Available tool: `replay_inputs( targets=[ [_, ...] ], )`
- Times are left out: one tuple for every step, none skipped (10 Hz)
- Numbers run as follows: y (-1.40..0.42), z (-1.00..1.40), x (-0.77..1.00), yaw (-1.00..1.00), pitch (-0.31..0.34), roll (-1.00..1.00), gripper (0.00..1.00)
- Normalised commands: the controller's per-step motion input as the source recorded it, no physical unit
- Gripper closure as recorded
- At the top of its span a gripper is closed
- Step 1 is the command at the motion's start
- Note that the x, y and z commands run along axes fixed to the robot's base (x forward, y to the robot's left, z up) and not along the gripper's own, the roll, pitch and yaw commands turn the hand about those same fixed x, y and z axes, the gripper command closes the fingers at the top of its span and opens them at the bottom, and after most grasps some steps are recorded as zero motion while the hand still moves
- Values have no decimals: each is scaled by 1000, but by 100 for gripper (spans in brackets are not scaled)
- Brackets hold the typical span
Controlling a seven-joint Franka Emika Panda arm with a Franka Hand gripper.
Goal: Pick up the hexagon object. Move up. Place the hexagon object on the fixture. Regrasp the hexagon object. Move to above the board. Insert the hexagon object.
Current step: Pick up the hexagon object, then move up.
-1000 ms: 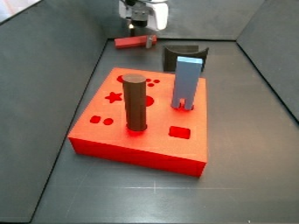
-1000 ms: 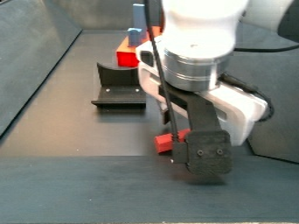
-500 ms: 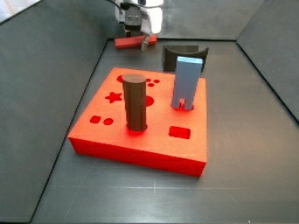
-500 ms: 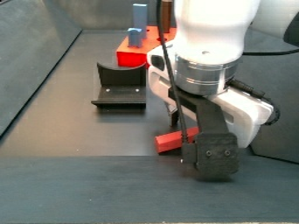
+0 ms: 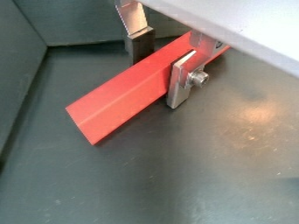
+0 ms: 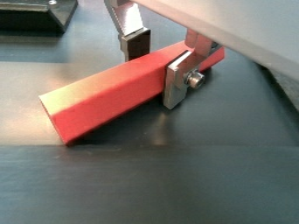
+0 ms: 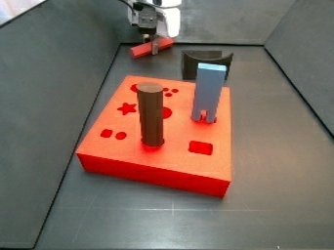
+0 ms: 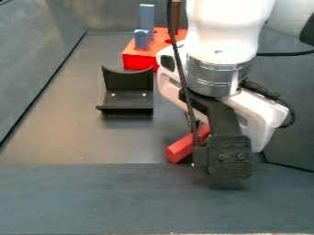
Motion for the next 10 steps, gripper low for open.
replay_inputs(
  targets=[
    [0,0,0,0,0,0,100],
    [0,0,0,0,0,0,100],
    [0,0,0,0,0,0,100],
    [0,0,0,0,0,0,100],
    [0,0,0,0,0,0,100],
    [0,0,0,0,0,0,100],
    [0,0,0,0,0,0,100],
    [0,833,0,0,0,0,100],
    [50,854,40,9,-19,14,100],
    [46,730,9,4,31,18,100]
  ],
)
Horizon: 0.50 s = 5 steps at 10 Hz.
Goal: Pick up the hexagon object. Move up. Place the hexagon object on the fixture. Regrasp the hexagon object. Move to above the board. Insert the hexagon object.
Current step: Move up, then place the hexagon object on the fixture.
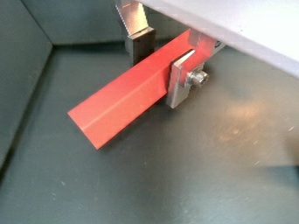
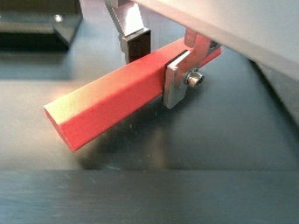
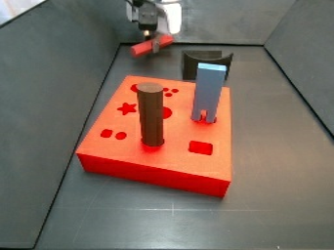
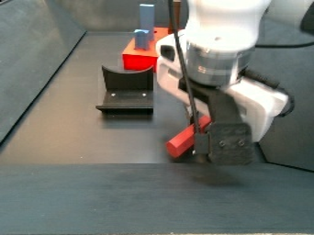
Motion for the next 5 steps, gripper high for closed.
replay_inputs(
  targets=[
    [36,650,4,0,58,21,100],
    [22,490,4,-5,102,34,100],
    [4,331,-3,3,123,58,100],
    [-8,218,-10,12,130,80,100],
    [0,1000,0,0,0,0,100]
  ],
)
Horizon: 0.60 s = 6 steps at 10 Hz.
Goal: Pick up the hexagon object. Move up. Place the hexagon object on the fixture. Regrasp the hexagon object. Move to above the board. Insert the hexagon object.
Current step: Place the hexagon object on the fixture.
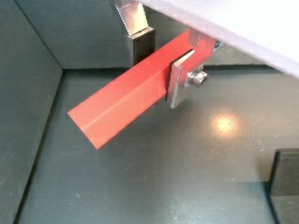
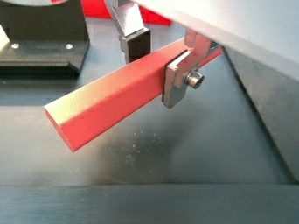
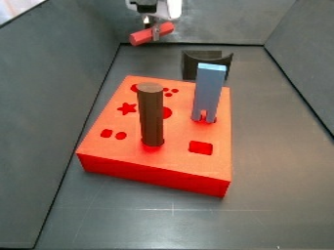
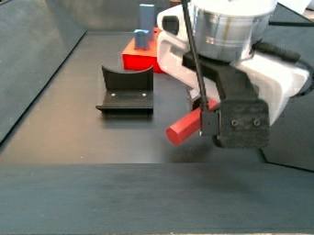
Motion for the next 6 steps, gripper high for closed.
replay_inputs(
  targets=[
    [-1,1000,-1,-3,4,4,100],
    [0,1000,-12,2,30,10,100],
    [-3,1000,-16,2,54,26,100],
    [-4,1000,-19,7,76,40,100],
    [-7,1000,-20,13,101,61,100],
    [-9,1000,-19,17,113,75,100]
  ],
)
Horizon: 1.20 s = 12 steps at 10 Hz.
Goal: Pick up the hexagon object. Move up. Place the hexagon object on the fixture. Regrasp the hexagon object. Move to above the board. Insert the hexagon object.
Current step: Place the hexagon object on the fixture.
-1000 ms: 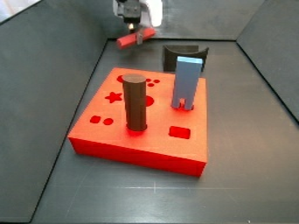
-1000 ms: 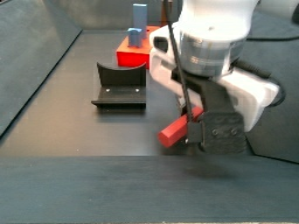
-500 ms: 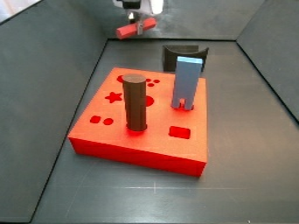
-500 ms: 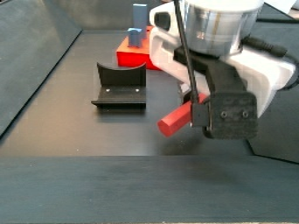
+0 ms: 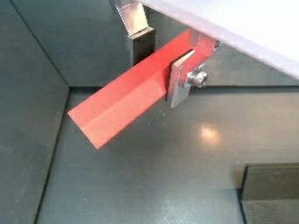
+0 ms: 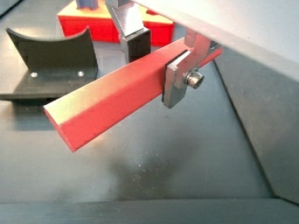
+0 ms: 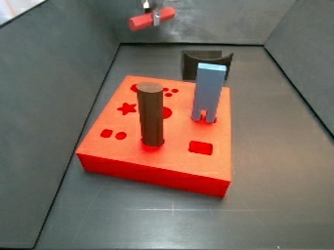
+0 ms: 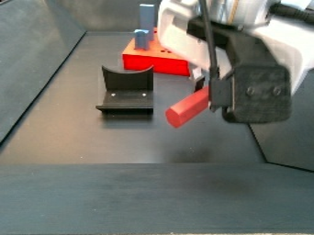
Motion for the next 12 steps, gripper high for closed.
replay_inputs(
  targets=[
    [-11,1000,-23,17,121,77,100],
    [-9,1000,-24,11,110,68,100],
    [-6,1000,-28,9,102,60,100],
    [-3,870,-26,7,103,61,100],
    [-3,791,-24,10,105,65,100],
    [-5,636,-16,11,109,65,100],
    [1,509,-12,11,116,70,100],
    [1,389,-5,11,117,60,100],
    [8,219,-3,9,121,51,100],
    [-1000,-23,809,1000,11,78,100],
    [-1000,-60,817,1000,11,80,100],
    [-1000,-61,858,1000,13,87,100]
  ],
)
